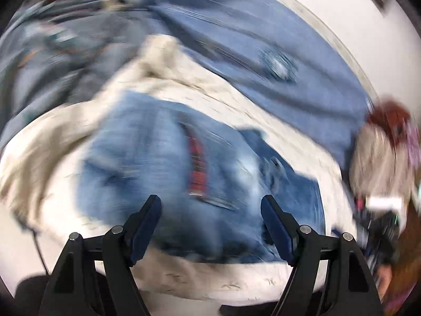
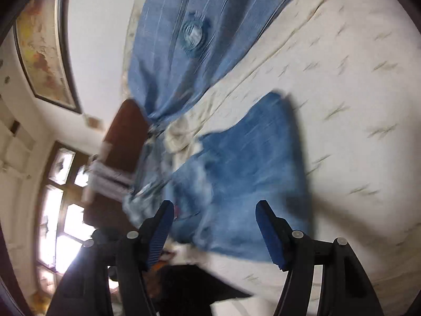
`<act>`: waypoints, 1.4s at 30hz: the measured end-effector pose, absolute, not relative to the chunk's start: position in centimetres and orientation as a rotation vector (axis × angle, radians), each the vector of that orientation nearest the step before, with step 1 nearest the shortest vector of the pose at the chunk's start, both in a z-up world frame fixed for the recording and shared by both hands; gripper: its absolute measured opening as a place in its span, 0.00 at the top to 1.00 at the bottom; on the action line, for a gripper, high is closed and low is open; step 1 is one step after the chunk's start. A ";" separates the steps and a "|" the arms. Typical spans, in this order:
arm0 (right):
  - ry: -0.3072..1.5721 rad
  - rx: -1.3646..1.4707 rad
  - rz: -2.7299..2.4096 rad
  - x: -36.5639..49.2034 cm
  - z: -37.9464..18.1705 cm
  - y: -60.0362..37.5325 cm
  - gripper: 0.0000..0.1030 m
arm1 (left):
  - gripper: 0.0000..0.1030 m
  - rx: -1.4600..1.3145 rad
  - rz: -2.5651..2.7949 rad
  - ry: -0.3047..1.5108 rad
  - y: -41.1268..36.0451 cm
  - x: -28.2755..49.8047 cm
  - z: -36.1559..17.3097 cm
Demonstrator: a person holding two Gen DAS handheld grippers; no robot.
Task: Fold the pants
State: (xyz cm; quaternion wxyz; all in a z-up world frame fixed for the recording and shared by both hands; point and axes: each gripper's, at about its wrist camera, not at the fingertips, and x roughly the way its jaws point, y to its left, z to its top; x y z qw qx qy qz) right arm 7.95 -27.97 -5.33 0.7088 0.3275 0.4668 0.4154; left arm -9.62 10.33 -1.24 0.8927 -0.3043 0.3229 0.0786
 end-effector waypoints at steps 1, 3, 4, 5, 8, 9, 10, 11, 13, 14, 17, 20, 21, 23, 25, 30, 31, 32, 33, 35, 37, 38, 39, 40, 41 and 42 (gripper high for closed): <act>1.022 0.718 0.909 8.0 -5.2 -28.1 0.33 | 0.23 -0.695 0.188 0.656 11.6 -10.4 -1.6; 0.984 0.699 0.911 7.8 -4.8 -28.3 0.33 | 0.23 -0.833 0.207 0.632 13.9 -11.6 -2.7; 0.970 0.691 0.918 7.8 -4.4 -28.4 0.33 | 0.23 -0.877 0.208 0.629 14.5 -11.7 -3.2; 0.961 0.692 0.934 7.7 -4.1 -28.5 0.33 | 0.23 -0.938 0.219 0.637 15.4 -11.8 -4.0; 0.955 0.685 0.970 7.7 -3.9 -27.8 0.33 | 0.23 -0.950 0.251 0.651 15.9 -11.6 -4.7; 0.961 0.677 0.978 7.7 -3.9 -27.4 0.33 | 0.23 -0.941 0.258 0.653 15.6 -11.5 -4.7; 0.965 0.667 0.983 7.7 -3.9 -27.3 0.33 | 0.23 -0.917 0.271 0.660 15.3 -11.3 -4.5; 0.967 0.650 0.985 7.5 -3.8 -26.9 0.33 | 0.23 -0.853 0.306 0.679 14.6 -11.0 -4.2; 0.959 0.621 0.989 7.4 -3.6 -26.7 0.33 | 0.23 -0.711 0.379 0.692 13.2 -10.8 -3.3; 0.955 0.606 0.989 7.2 -3.5 -26.8 0.33 | 0.23 -0.620 0.404 0.700 12.3 -10.5 -2.8; 0.937 0.530 0.974 6.7 -3.2 -26.0 0.33 | 0.23 -0.461 0.438 0.749 10.6 -9.6 -2.6; 0.923 0.429 0.963 6.0 -2.9 -24.2 0.33 | 0.23 -0.446 0.438 0.768 10.2 -9.6 -2.8; 0.922 0.401 0.966 5.7 -2.8 -23.7 0.33 | 0.23 -0.449 0.435 0.776 10.3 -9.5 -3.0; 0.931 0.338 0.979 5.2 -2.9 -22.2 0.33 | 0.23 -0.452 0.438 0.793 10.4 -9.6 -3.4; 0.939 0.292 0.983 4.8 -3.1 -21.0 0.33 | 0.23 -0.451 0.430 0.797 10.5 -9.6 -3.7; 0.959 0.221 0.985 4.4 -3.6 -18.7 0.33 | 0.23 -0.465 0.417 0.800 11.0 -10.3 -3.8; 0.962 0.217 0.985 4.4 -3.7 -18.4 0.33 | 0.23 -0.470 0.416 0.801 11.2 -10.4 -3.9; 0.965 0.213 0.984 4.4 -3.8 -18.1 0.33 | 0.23 -0.474 0.414 0.801 11.4 -10.4 -4.0; 0.967 0.210 0.983 4.4 -3.9 -17.9 0.33 | 0.23 -0.475 0.413 0.802 11.5 -10.5 -4.0; 0.973 0.205 0.981 4.4 -4.0 -17.4 0.33 | 0.22 -0.482 0.416 0.804 11.9 -10.5 -4.2; 0.973 0.200 0.981 4.4 -4.0 -17.0 0.33 | 0.22 -0.492 0.412 0.808 12.2 -10.5 -4.3; 0.974 0.198 0.984 4.4 -4.0 -16.8 0.33 | 0.22 -0.503 0.410 0.810 12.4 -10.6 -4.4; 0.974 0.197 0.986 4.4 -4.0 -16.7 0.33 | 0.22 -0.524 0.411 0.803 12.6 -10.8 -4.4; 0.972 0.195 0.987 4.4 -4.0 -16.7 0.33 | 0.22 -0.560 0.412 0.794 13.0 -11.1 -4.5; 0.971 0.195 0.987 4.3 -3.9 -16.6 0.33 | 0.22 -0.611 0.401 0.785 13.4 -11.5 -4.6; 0.970 0.197 0.987 4.3 -3.9 -16.7 0.33 | 0.22 -0.695 0.369 0.772 14.0 -11.8 -5.0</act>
